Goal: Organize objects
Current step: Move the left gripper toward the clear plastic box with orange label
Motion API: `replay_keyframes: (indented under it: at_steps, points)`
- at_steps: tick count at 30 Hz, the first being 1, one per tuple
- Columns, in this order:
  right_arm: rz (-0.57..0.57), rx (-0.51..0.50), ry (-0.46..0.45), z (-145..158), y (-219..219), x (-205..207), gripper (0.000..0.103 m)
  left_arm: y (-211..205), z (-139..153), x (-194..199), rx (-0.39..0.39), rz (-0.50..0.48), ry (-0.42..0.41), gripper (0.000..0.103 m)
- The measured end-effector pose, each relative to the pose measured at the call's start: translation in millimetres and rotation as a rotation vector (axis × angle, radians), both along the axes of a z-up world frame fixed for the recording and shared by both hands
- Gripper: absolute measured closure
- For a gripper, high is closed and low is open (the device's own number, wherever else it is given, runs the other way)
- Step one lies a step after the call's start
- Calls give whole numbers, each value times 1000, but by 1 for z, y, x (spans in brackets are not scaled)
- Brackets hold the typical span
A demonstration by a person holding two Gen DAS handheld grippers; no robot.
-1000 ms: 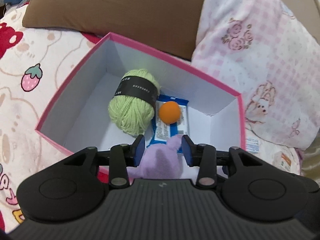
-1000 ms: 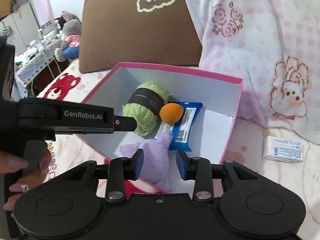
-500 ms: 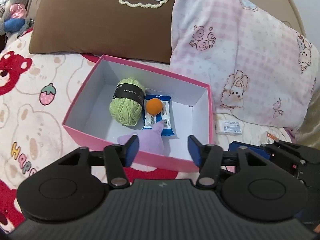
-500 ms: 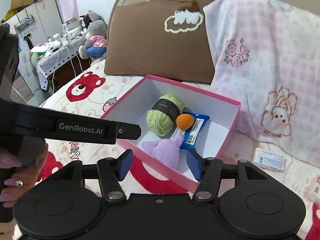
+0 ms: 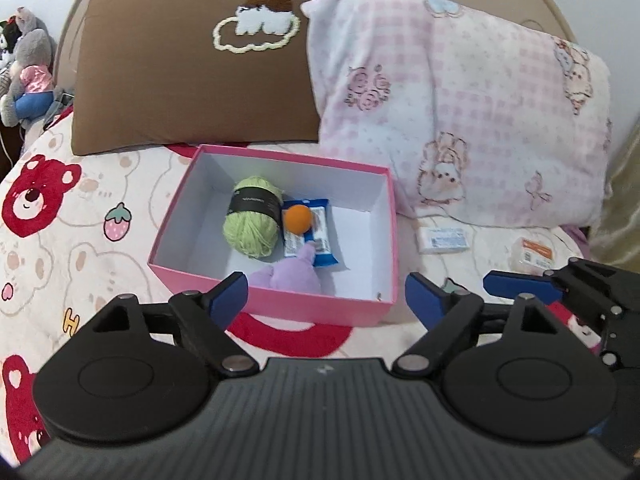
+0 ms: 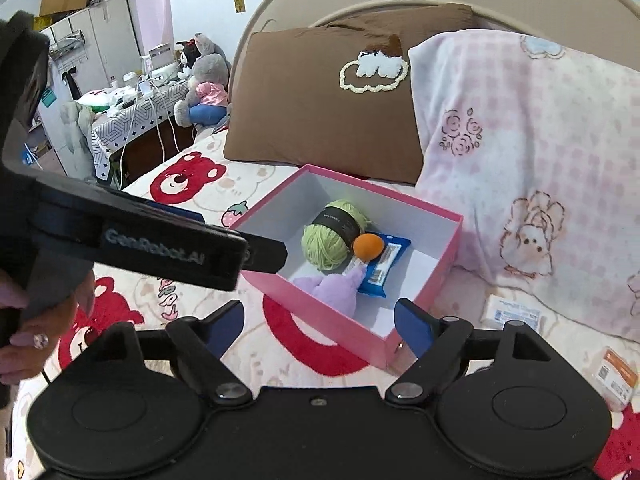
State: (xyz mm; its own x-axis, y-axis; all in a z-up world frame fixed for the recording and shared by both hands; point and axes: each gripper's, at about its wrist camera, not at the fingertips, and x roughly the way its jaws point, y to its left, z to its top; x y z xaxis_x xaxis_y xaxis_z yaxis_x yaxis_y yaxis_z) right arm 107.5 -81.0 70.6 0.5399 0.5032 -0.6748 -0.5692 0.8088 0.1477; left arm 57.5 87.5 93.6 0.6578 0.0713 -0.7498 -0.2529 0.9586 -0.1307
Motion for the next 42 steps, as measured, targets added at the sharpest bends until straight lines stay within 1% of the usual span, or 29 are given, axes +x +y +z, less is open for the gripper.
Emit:
replay_keyframes:
  at_steps: [1,3,6,9,11,16,20,23,29,37,39,42]
  points:
    - [-3,0,4,1,-3,-2,17,-3,3,-2,-1,-10,5,15]
    - [-14,-3,8,4,-9,-7,16,-8,7,-6,3,-22,4,9]
    - [-26,-34,-9,6,-15,-14,15,-17,12,-13,1,-49,0,5]
    - [-49,-62,-14,7,-23,-20,11,-26,14,-19,-23,-84,0,5]
    - [-78,-78,-3,6,-29,-23,11,-32,15,-23,-41,-101,-4,5]
    - [-105,-88,2,4,-48,-35,10,-52,13,-27,-25,-145,15,5]
    - [-111,-102,3,1,-61,-46,10,-66,8,-26,-21,-182,29,5]
    - [-113,-131,-1,-3,-69,-54,10,-76,1,-25,-36,-204,47,5]
    - [-138,-188,13,-16,-88,-63,10,-99,-18,-18,-40,-256,96,2]
    - [-160,-204,32,-33,-110,-63,9,-117,-43,0,-22,-274,157,2]
    - [-162,-203,12,-39,-116,-63,9,-122,-49,7,-22,-284,176,2]
    - [-102,-165,-106,-44,-123,-67,9,-127,-56,17,-46,-287,192,2]
